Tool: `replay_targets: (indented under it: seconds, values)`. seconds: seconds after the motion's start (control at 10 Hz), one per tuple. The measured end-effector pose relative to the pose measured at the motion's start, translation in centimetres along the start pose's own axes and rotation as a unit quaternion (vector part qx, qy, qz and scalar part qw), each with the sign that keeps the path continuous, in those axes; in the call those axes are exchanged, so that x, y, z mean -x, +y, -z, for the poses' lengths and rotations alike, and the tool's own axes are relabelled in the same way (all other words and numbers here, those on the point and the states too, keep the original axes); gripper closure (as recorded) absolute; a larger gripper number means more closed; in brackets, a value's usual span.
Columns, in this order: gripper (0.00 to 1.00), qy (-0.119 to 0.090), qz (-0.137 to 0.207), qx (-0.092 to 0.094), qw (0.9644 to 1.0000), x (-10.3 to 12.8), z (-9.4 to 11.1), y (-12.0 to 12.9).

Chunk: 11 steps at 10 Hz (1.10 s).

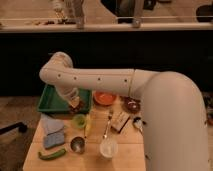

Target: Place grapes in tray

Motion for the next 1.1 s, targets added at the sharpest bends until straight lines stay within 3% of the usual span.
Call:
replay_targets:
  seconds: [0.2,0.7,1.1]
  values:
    - [1.00,0.001,0.003,0.004,1.0000,-0.1,-0.4,-0.6]
    - [1.00,-0.010,0.009,0.032,0.9994,-0.9,-4.6,-3.7]
    - [1.00,-0.015,-0.006,0.041,0.9990,-2.6,-5.8,-5.7]
